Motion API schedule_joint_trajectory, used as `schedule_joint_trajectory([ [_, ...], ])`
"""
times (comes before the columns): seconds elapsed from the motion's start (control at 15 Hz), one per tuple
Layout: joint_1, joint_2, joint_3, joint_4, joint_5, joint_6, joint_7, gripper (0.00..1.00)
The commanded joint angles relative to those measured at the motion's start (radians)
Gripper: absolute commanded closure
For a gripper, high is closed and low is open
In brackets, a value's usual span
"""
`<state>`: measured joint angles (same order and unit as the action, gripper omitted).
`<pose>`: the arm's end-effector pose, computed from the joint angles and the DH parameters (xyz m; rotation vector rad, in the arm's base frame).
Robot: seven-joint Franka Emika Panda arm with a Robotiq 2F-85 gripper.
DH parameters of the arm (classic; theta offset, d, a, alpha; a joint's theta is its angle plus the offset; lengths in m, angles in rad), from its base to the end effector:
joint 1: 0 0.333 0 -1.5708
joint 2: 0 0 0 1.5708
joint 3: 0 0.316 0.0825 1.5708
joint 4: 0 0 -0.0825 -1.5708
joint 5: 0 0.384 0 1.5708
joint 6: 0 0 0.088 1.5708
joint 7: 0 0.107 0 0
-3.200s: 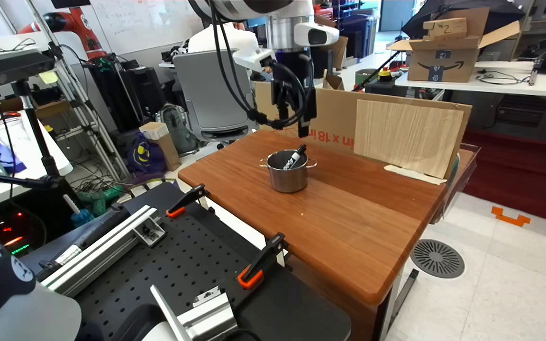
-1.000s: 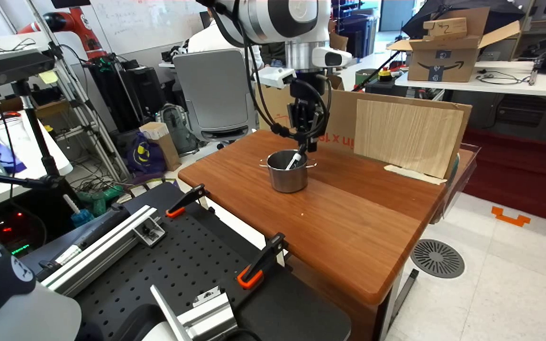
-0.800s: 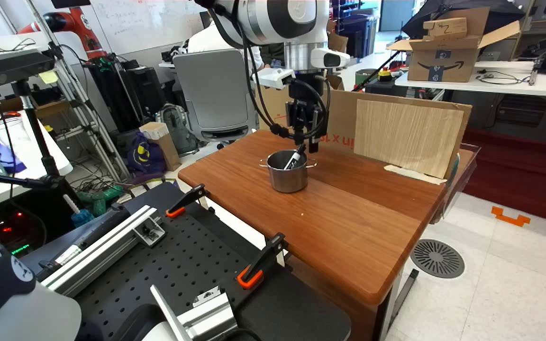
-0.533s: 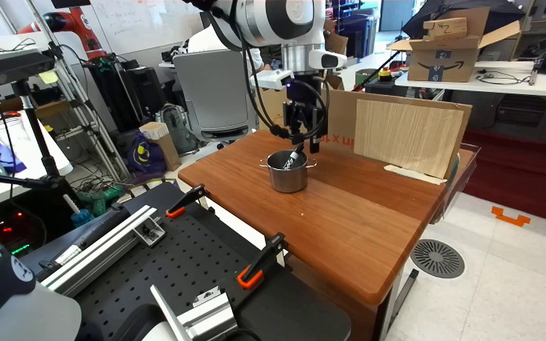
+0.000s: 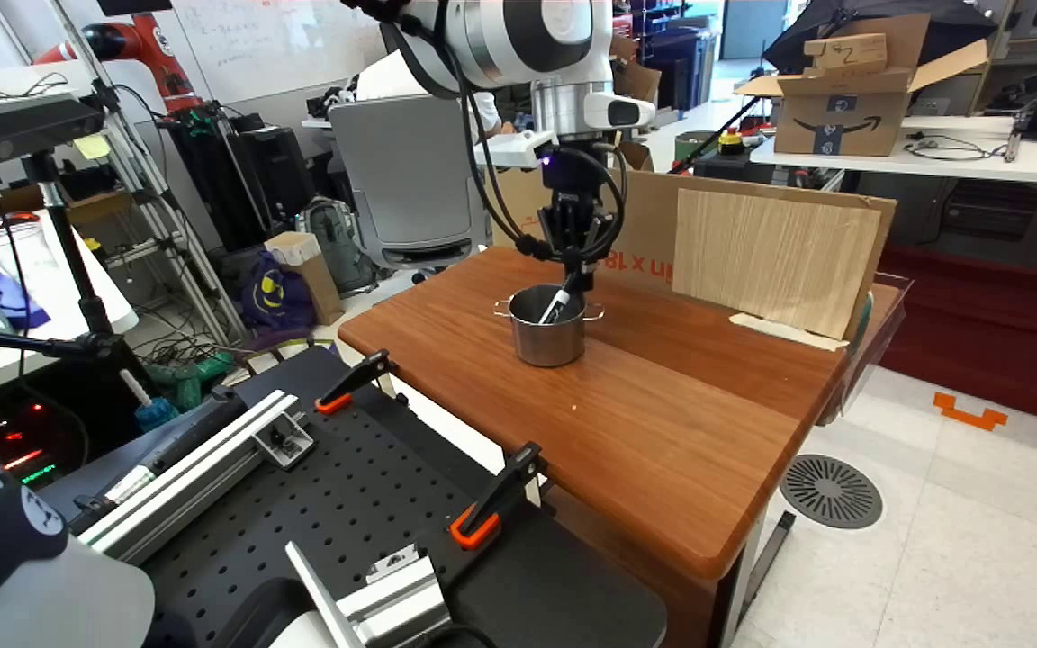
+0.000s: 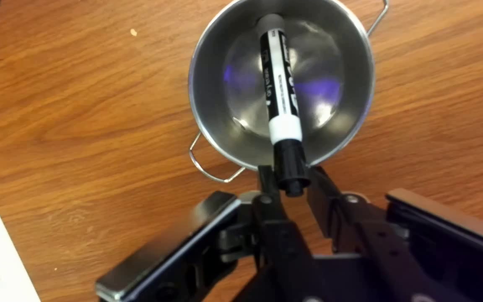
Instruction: Pick the marker from the pot and put it on the table
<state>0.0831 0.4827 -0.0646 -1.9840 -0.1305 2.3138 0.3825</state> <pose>0.5950 0.0091 0.2079 2.9623 -0.3921 -0.1887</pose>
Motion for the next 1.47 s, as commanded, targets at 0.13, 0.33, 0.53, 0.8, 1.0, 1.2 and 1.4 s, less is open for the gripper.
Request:
schedule_joint_trajectory([
  [0.13,0.018,0.01,-0.016,0.014,-0.018,-0.02,0.004,0.95],
  [0.33,0.018,0.011,-0.016,0.017,-0.017,-0.024,0.004,0.95],
  [0.53,0.016,-0.001,-0.014,0.014,-0.01,-0.023,0.003,0.95],
  [0.8,0.004,-0.049,-0.014,-0.005,0.005,-0.013,-0.004,0.95],
  [1.0,-0.006,-0.102,-0.008,-0.023,0.022,-0.003,-0.012,0.95],
  [1.2,-0.009,-0.148,0.011,-0.041,0.063,0.005,-0.012,0.95],
  [1.4,-0.006,-0.207,0.032,-0.067,0.099,0.007,-0.014,0.95],
])
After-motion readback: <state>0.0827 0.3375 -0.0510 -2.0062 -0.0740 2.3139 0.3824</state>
